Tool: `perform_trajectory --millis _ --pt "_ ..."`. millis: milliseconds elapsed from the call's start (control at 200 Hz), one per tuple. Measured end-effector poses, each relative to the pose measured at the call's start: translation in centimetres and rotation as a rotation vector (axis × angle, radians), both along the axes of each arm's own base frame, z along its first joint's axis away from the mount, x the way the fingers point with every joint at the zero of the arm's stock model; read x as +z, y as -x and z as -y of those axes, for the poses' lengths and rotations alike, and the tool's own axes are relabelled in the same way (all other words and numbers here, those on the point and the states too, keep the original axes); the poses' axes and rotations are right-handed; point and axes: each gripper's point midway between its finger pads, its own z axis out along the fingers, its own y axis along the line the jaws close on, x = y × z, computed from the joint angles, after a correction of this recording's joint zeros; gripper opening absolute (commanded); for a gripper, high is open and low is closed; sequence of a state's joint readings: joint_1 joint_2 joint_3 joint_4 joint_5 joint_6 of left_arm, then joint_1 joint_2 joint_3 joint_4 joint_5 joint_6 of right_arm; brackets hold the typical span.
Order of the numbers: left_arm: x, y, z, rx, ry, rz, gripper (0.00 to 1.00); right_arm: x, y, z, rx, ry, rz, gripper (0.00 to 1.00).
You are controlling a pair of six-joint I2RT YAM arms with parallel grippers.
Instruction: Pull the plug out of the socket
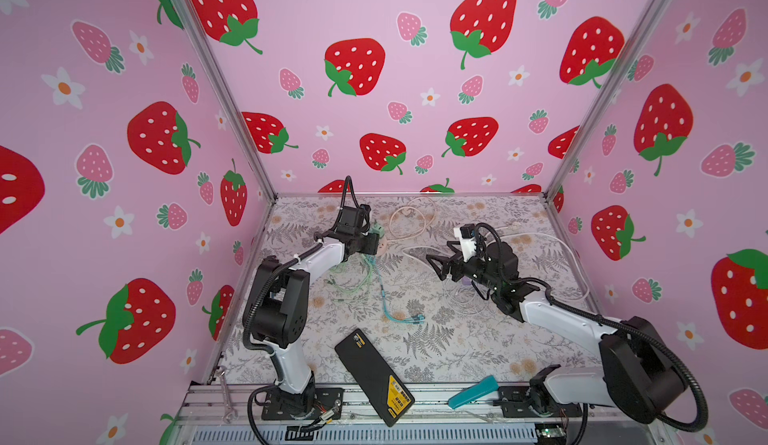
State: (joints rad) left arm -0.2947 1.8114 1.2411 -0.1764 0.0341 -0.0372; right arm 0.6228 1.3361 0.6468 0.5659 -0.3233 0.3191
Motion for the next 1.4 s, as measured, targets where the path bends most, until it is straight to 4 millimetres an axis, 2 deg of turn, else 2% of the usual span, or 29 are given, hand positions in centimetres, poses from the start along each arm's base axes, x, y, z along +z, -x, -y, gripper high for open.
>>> perform_trajectory --millis 195,370,520,946,1076,1396 --pt "-0.9 -0.7 -0.1 -0.002 -0.026 -0.024 0.63 -0.7 -0.1 -0.1 0.001 0.014 -0.015 1.0" --pt "-2.3 -1.0 -0.5 -0.003 -0.043 -0.062 0.54 -1.1 -0.2 -0.2 0.002 0.023 -0.026 1.0" --pt "-2.5 -0.8 -0.6 -0.006 -0.05 -0.077 0.44 -1.3 -0.5 -0.4 0.004 0.03 -0.036 1.0" --pt "-2.4 -0.5 -0.5 -0.02 -0.052 -0.093 0.41 -3.2 -0.8 -0.9 0.01 0.06 -0.089 1.0" --pt "-2.3 1.3 -0.7 -0.021 -0.053 -0.108 0.41 -4.1 -1.0 -1.8 0.02 0.063 -0.123 1.0" --pt "-2.3 7.0 -0.3 -0.032 -0.048 -0.138 0.4 -6.3 -0.5 -6.4 0.097 0.099 -0.173 1.0"
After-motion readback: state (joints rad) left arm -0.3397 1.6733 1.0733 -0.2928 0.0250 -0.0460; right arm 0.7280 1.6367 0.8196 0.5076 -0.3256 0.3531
